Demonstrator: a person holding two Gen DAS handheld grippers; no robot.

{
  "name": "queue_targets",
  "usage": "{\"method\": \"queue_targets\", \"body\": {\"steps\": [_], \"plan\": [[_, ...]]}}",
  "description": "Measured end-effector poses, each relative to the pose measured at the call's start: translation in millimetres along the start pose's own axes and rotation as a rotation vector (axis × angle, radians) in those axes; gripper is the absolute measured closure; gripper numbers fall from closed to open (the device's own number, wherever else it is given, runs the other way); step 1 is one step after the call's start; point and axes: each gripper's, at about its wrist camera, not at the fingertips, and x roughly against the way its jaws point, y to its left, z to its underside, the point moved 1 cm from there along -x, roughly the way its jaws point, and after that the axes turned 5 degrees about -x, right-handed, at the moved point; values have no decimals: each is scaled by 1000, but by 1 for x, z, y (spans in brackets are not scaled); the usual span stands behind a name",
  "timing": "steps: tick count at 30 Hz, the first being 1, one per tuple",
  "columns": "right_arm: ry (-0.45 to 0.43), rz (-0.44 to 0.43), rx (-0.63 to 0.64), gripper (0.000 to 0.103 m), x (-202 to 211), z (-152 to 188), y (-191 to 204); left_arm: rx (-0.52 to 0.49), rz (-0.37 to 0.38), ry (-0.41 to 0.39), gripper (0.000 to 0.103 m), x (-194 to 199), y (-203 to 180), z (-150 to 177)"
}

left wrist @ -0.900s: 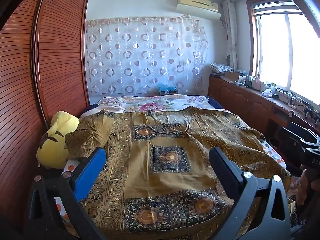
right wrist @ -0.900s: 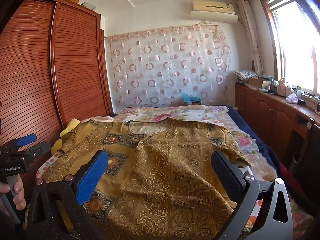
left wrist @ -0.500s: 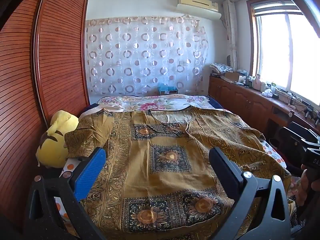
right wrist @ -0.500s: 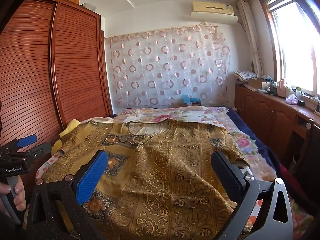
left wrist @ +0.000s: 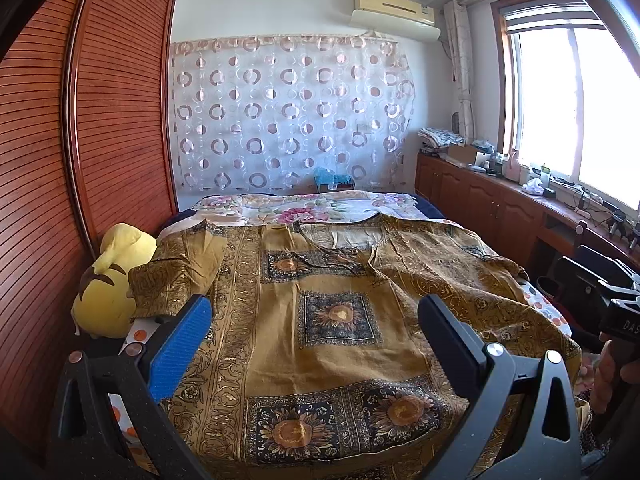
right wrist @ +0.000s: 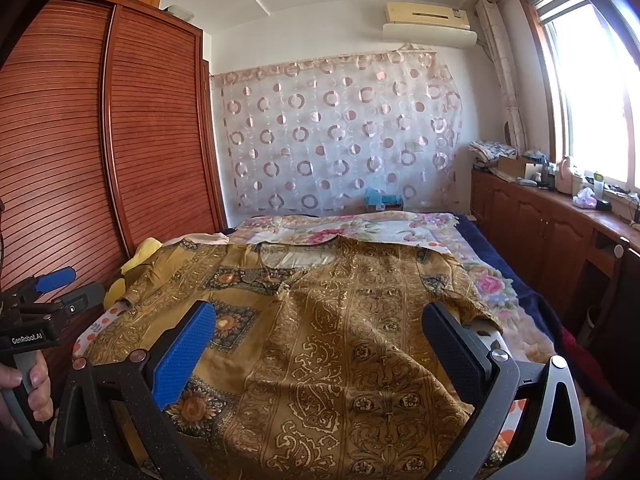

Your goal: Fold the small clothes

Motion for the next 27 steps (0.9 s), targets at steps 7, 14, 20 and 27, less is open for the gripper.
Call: {"method": "queue_targets", "body": {"steps": [7,14,20,27], "plan": [[-1,0,0,0,-1,0,-1,0,0,-5,0,7,-4,-4],[-4,0,3,0,0,1,0,-4,2,-16,0,14,-4,-12],[-5,0,2,0,0,1,0,-4,0,-18,0,14,-5,-12],[-5,-1,3,0,0,1,0,-4,1,-20,0,15,-6,-14]]}}
